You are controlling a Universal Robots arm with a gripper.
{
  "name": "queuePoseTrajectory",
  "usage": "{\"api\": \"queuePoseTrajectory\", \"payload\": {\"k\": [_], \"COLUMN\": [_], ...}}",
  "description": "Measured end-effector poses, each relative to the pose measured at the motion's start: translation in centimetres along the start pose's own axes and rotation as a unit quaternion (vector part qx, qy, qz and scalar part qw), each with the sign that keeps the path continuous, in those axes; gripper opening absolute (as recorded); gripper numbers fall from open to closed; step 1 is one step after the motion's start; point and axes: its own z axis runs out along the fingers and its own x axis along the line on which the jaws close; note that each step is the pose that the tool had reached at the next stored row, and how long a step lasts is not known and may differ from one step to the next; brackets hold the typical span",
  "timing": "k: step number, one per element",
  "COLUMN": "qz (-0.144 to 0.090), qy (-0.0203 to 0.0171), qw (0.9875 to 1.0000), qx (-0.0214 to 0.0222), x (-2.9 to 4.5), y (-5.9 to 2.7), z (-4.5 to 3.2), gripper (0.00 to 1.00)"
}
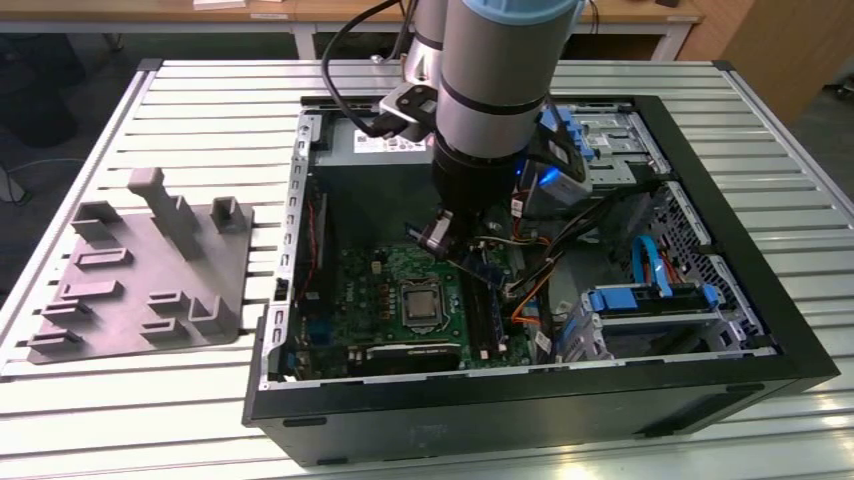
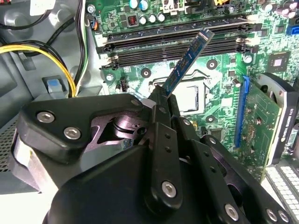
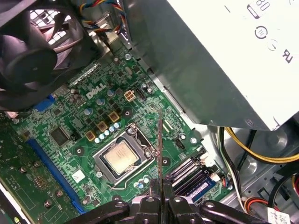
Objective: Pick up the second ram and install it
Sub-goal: 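Insert the second ram into the second slot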
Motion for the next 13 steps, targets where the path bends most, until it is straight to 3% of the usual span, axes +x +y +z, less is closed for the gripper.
{"api": "queuePoseTrajectory", "payload": {"k": [13], "qz": [0.035], "qy": [-0.0007], "qw": [0.9994], "qx": [0.0011], "x": [0.0], "y": [0.0], "z": [0.04], "gripper": [0.14]}}
